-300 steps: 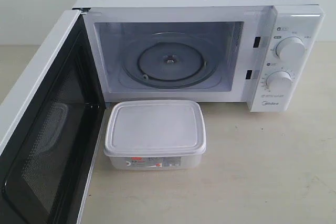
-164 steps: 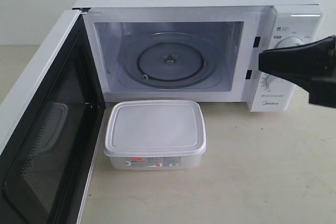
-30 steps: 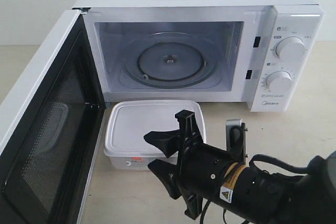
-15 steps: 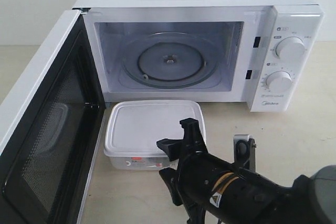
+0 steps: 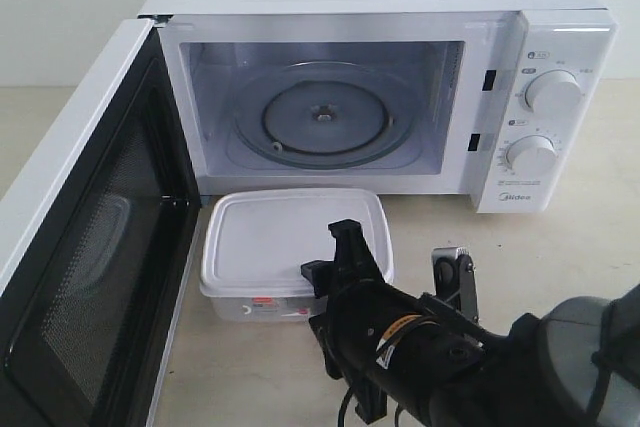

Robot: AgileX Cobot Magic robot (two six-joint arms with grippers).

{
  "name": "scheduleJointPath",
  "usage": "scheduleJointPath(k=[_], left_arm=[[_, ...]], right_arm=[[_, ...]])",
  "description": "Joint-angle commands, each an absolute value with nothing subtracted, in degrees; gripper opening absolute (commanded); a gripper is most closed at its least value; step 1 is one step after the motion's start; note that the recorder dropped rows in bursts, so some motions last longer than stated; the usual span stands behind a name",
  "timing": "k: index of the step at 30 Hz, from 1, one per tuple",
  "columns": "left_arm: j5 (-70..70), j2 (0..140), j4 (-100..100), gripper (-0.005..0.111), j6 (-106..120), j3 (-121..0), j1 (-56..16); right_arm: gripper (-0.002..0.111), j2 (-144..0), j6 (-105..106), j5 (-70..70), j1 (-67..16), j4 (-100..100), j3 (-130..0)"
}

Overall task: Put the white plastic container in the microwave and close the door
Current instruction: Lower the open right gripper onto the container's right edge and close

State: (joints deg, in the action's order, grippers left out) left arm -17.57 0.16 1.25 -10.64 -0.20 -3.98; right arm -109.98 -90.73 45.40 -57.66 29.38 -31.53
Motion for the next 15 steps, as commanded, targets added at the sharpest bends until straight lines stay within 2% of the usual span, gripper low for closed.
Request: scheduleJointPath(k=[1,2,4,5,9,15], left_arm=[[-17.6,0.0,1.3,0.004,-10.4,0.0,-3.7],[-17.6,0.0,1.3,0.004,-10.4,0.0,-3.7],[-17.6,0.0,1.3,0.004,-10.4,0.0,-3.7],[-17.6,0.0,1.3,0.004,-10.4,0.0,-3.7],[-17.6,0.0,1.3,0.004,-10.4,0.0,-3.7],[-17.6,0.0,1.3,0.004,-10.4,0.0,-3.7]], right_arm=[[0.050,-111.3,-90.3,49.9,-57.8,29.8,-31.6],[0.050,-111.3,-90.3,50.2,-57.8,29.8,-31.6],[0.042,-111.3,-90.5,51.1,-57.8,29.8,-31.6],[0.027,-111.3,-90.5,51.7,-57.8,29.8,-31.6],[0.000,-111.3,-90.5,51.8,-57.8,29.8,-31.6],[0.000,-110.9,-90.3,54.5,-57.8,28.4,-30.5]])
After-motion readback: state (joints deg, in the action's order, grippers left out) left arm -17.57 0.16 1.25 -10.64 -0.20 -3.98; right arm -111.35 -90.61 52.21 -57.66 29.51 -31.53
